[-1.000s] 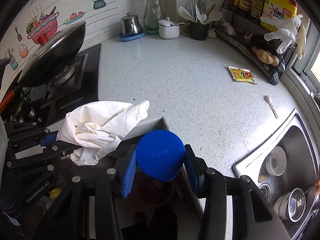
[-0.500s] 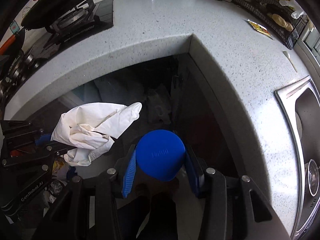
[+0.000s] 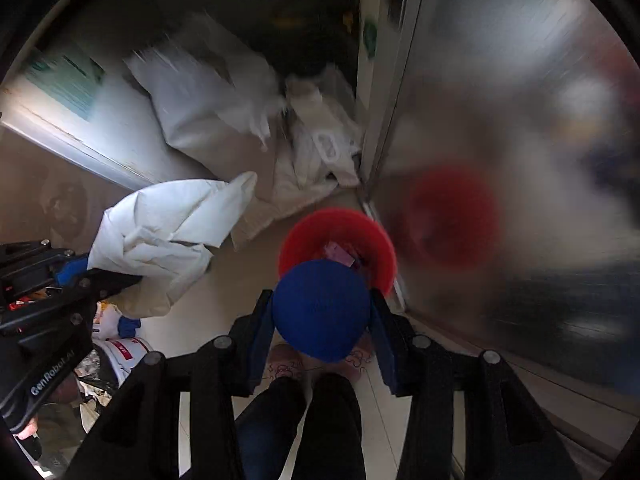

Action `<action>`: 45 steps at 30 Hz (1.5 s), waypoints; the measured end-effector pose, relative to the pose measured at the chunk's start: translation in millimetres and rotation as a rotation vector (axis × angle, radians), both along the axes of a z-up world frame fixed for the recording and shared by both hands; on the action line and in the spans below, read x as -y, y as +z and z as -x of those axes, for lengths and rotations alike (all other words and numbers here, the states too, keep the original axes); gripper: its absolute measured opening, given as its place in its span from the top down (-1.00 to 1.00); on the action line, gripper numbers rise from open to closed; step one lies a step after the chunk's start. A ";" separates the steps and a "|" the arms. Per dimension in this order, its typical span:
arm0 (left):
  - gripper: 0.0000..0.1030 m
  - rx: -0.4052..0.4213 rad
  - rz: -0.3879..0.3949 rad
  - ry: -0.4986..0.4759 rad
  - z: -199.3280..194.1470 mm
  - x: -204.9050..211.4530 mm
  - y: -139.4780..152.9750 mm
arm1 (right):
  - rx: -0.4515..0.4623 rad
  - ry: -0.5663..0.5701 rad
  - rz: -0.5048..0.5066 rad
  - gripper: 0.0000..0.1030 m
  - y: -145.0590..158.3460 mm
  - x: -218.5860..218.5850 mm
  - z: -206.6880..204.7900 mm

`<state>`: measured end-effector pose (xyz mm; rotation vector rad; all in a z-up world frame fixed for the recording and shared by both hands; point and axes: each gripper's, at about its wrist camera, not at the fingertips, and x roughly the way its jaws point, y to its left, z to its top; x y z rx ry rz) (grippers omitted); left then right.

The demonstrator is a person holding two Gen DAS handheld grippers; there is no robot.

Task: Collect trash
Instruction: 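Carry the glove and blue cap down toward the red bucket, then open the left gripper to drop the glove while the right gripper drops the cap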

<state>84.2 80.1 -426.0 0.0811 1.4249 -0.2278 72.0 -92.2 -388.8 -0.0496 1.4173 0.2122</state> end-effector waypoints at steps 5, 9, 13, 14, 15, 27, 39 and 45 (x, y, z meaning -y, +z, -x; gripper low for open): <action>0.84 -0.031 -0.024 0.007 -8.7 -6.1 -64.7 | -0.044 0.013 -0.008 0.17 -72.2 -9.7 -8.9; 0.84 -0.035 -0.061 -0.029 -4.0 -6.3 -95.5 | -0.072 0.035 -0.017 0.17 -116.3 -8.9 -7.2; 0.84 -0.044 -0.063 -0.048 0.4 -9.1 -112.7 | -0.082 0.055 -0.004 0.17 -139.2 -9.9 -3.0; 0.84 -0.047 -0.065 -0.047 1.0 -7.8 -115.1 | -0.083 0.052 -0.008 0.17 -142.9 -8.6 -1.8; 0.84 -0.051 -0.069 -0.046 1.8 -7.8 -117.5 | -0.086 0.052 -0.009 0.17 -144.7 -7.2 -0.6; 0.84 -0.040 -0.085 -0.126 2.6 3.1 -100.8 | -0.148 0.006 0.026 -0.70 -139.0 5.0 9.6; 0.84 -0.051 -0.042 -0.240 -3.3 38.5 -91.4 | -0.054 -0.178 0.083 -0.94 -106.0 33.7 23.1; 0.83 -0.075 -0.032 -0.281 -9.4 57.8 -107.9 | -0.076 -0.242 0.085 -0.94 -122.3 48.7 18.7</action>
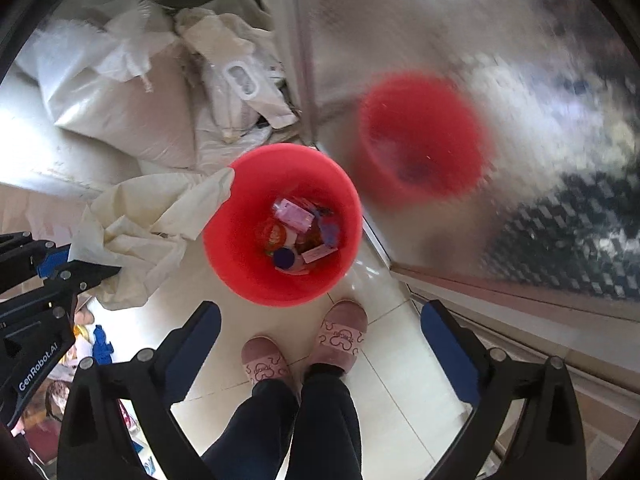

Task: Collect trash
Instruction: 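Open the left gripper to drop the glove while the right gripper drops the cap, then raise both tools back up to the counter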

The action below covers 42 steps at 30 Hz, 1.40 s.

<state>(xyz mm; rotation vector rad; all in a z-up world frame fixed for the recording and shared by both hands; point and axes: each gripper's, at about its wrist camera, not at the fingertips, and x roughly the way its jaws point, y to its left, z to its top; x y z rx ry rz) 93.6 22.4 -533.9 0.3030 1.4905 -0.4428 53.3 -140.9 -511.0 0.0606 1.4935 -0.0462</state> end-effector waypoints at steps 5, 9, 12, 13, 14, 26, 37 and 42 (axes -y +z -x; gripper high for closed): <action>0.77 -0.014 -0.001 -0.035 -3.2 13.5 -11.3 | -0.005 -0.047 0.000 -0.95 -4.1 13.8 -0.8; 0.52 -0.021 0.006 -0.053 -5.4 20.2 -14.9 | 0.002 -0.070 0.001 -0.94 -3.2 21.3 -1.1; 0.45 -0.013 -0.002 -0.056 -7.2 23.7 -16.9 | 0.011 -0.075 0.006 -0.94 -1.0 23.6 -2.2; 0.38 -0.015 0.002 -0.051 -7.9 23.1 -16.2 | 0.013 -0.074 0.008 -0.94 -0.7 23.2 -2.6; 0.32 -0.017 0.007 -0.046 -8.4 22.0 -15.8 | 0.014 -0.072 0.008 -0.94 -0.7 22.7 -3.0; 0.01 0.031 0.000 0.025 -0.8 -4.4 38.0 | 0.058 0.011 0.007 -0.94 35.6 6.7 -3.5; -0.30 0.110 0.018 0.134 19.0 -48.3 170.0 | 0.164 0.110 0.016 -0.94 151.5 -21.6 4.9; -0.41 0.173 0.037 0.168 33.1 -58.2 243.1 | 0.233 0.127 0.035 -0.94 220.9 -30.8 18.6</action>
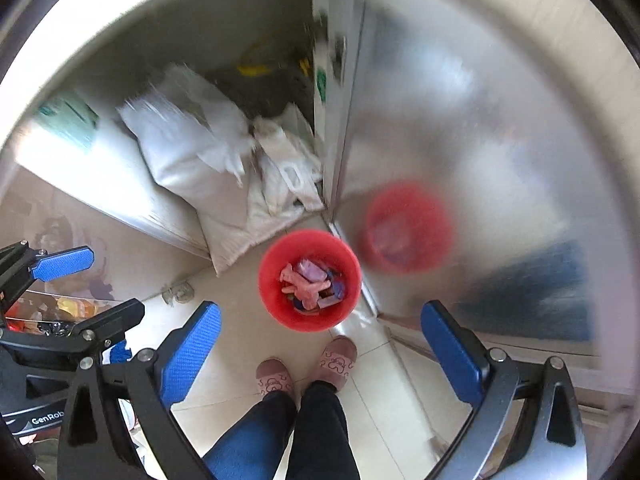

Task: Collect trash
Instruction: 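Raise both tools back up to the counter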

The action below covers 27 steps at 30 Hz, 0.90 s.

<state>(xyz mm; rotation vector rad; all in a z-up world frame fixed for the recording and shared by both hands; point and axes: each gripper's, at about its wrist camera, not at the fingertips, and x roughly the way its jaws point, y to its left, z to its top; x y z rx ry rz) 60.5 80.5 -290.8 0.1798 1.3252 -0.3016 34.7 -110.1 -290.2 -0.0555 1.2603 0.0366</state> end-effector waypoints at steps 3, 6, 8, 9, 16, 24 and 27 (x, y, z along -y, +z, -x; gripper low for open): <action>-0.52 0.047 0.013 0.016 5.8 -5.4 39.8 | 0.040 -0.004 0.016 -0.94 39.9 -2.2 7.6; -0.56 0.091 0.035 0.024 5.8 -7.6 73.9 | 0.089 -0.016 0.030 -0.94 77.3 -3.0 13.7; -0.61 0.132 0.041 0.030 1.8 -8.0 94.2 | 0.123 -0.021 0.045 -0.94 99.9 -3.4 14.6; -0.61 0.143 0.047 0.032 -0.7 -7.5 102.9 | 0.140 -0.021 0.052 -0.94 110.4 -2.2 14.2; -0.63 0.259 0.078 0.028 -30.1 8.4 164.2 | 0.235 -0.070 0.095 -0.94 164.8 6.7 3.5; -0.68 0.356 0.060 -0.050 -79.8 47.6 210.1 | 0.321 -0.150 0.090 -0.94 210.3 40.3 -21.8; -0.68 0.380 0.056 -0.083 -104.1 64.9 222.2 | 0.340 -0.175 0.091 -0.94 220.1 54.4 -34.5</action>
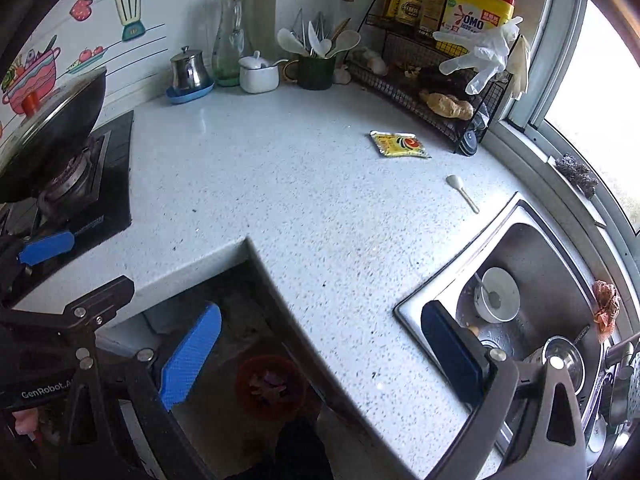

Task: Collect trash
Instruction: 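Raise both tools back up to the counter, then grasp the yellow Angel yeast packet with the left gripper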

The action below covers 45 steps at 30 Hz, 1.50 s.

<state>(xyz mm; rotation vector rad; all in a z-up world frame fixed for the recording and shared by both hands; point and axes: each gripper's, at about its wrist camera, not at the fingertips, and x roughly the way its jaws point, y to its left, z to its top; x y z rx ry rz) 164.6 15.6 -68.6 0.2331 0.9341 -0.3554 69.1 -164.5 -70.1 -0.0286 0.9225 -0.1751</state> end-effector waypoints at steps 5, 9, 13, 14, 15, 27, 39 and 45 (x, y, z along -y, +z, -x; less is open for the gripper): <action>-0.68 0.006 -0.008 -0.067 -44.3 40.9 7.1 | 0.011 -0.055 -0.007 -0.94 11.3 31.4 -24.4; -0.69 0.000 -0.014 -0.109 -81.7 73.7 6.8 | 0.011 -0.099 -0.004 -0.94 14.8 60.9 -48.5; -0.70 -0.016 -0.023 -0.167 -113.4 108.5 2.3 | 0.000 -0.140 -0.021 -0.94 16.1 92.3 -69.8; -0.72 -0.020 -0.028 -0.177 -121.6 117.1 0.5 | -0.004 -0.150 -0.026 -0.94 15.2 99.9 -74.7; -0.73 -0.028 -0.029 -0.188 -129.9 125.6 -1.6 | -0.007 -0.159 -0.029 -0.94 13.9 107.3 -79.4; -0.85 -0.089 -0.112 -0.354 -206.9 214.3 -33.9 | -0.094 -0.271 -0.055 -0.94 -7.4 185.2 -122.4; -0.97 -0.143 -0.189 -0.622 -259.6 291.7 -71.7 | -0.144 -0.374 -0.102 -0.94 -32.5 245.9 -154.0; -0.97 -0.195 -0.218 -0.712 -280.1 316.9 -95.1 | -0.166 -0.403 -0.110 -0.94 -46.1 263.0 -164.7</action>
